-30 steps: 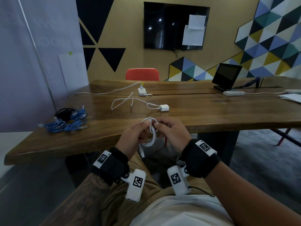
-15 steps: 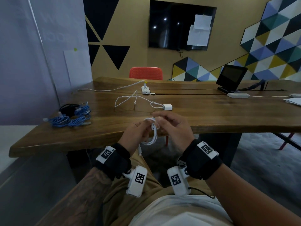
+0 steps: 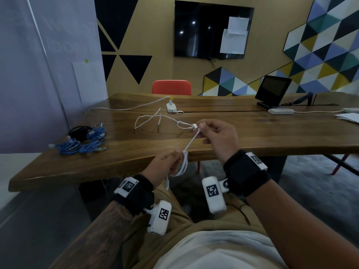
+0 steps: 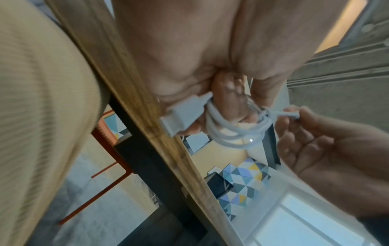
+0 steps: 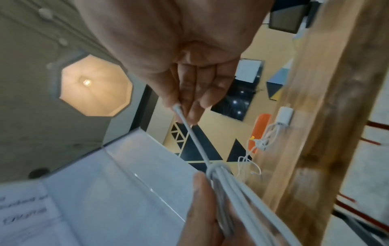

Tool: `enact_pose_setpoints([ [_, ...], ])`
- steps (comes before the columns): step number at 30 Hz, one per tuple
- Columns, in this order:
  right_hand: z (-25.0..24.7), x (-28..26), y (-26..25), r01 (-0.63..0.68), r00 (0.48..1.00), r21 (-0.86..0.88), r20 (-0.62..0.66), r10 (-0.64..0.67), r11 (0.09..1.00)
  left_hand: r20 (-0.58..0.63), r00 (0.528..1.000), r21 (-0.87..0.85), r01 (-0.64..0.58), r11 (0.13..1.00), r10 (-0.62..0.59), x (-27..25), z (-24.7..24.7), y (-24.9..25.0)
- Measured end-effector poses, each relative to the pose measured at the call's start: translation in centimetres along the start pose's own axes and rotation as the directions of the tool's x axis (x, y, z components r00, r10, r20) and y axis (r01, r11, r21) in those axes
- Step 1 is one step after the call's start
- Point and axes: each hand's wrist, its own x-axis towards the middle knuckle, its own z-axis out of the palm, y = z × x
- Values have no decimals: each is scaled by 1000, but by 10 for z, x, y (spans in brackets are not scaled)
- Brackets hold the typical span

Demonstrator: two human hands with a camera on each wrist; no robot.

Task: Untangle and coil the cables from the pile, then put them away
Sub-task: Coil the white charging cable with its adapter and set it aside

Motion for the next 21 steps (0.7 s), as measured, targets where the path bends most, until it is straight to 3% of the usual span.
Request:
enact_pose_setpoints([
  [3,-2,8,-3,33,999,-31,-42,-35,999,-36,999,67,-22,998,25,2,4,-2],
  [7,6,10,13,-135,990,53,-26,137,989,-84,996,26,-40,999,42,0,1,-10],
  [9,8,8,18,-236,971,77,60,232,969,-163,986,-77,-38,996,25,0,0,-5],
  [11,16,2,24,-288,933,-42,215,290,957,-235,972,-188,-59,980,13,2,-4,4],
  [14,38,-5,33,-210,878,-198,394,273,958,-318,948,-292,-80,953,-18,4,-12,16],
  [16,56,-1,37,-195,885,-195,388,258,961,-355,932,-371,-66,926,-76,5,-22,18],
  [18,75,11,41,-220,893,-169,362,268,961,-411,902,-425,-60,903,-133,5,-35,19],
  [21,110,32,51,-241,899,-161,336,283,957,-542,817,-462,-94,882,-196,1,-61,22],
])
